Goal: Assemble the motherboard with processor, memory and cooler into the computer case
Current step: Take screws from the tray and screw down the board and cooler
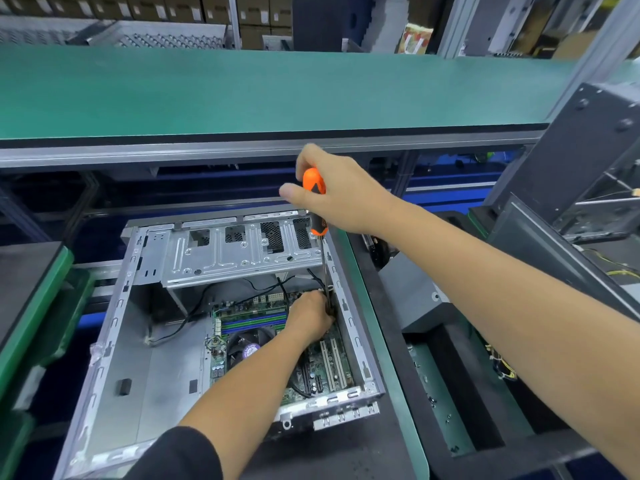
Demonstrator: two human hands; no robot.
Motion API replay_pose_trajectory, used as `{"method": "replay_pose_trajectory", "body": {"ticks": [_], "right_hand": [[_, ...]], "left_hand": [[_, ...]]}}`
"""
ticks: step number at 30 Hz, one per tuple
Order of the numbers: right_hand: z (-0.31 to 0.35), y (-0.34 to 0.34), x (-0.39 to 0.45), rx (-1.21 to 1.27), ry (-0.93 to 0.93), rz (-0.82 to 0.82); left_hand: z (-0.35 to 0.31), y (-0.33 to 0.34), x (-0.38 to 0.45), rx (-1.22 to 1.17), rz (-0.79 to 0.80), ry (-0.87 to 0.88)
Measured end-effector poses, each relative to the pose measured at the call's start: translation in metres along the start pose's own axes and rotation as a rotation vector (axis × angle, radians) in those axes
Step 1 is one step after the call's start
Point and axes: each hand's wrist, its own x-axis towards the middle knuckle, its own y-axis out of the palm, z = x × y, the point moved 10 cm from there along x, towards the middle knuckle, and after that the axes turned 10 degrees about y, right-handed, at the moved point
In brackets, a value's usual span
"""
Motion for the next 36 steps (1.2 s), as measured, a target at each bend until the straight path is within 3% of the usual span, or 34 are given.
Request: {"method": "replay_pose_trajectory", "body": {"ticks": [4,10,18,36], "right_hand": [[0.02,0.003,0.0,-0.241,-0.131,0.138],[0.024,0.012,0.007,-0.441,-0.041,0.381],[0.032,0.006,0.01,-0.669,-0.047,0.178],[0.032,-0.004,-0.003,-0.658,-0.097,0.15]], "left_hand": [[0.001,0.002,0.001,-0.015,0.012,-0.004],[0.004,0.006,0.002,0.004,0.036,0.0],[0.002,0.008,0.0,-0.011,0.03,0.03],[0.003,0.004,-0.002,0.083,-0.04,-0.008]]}}
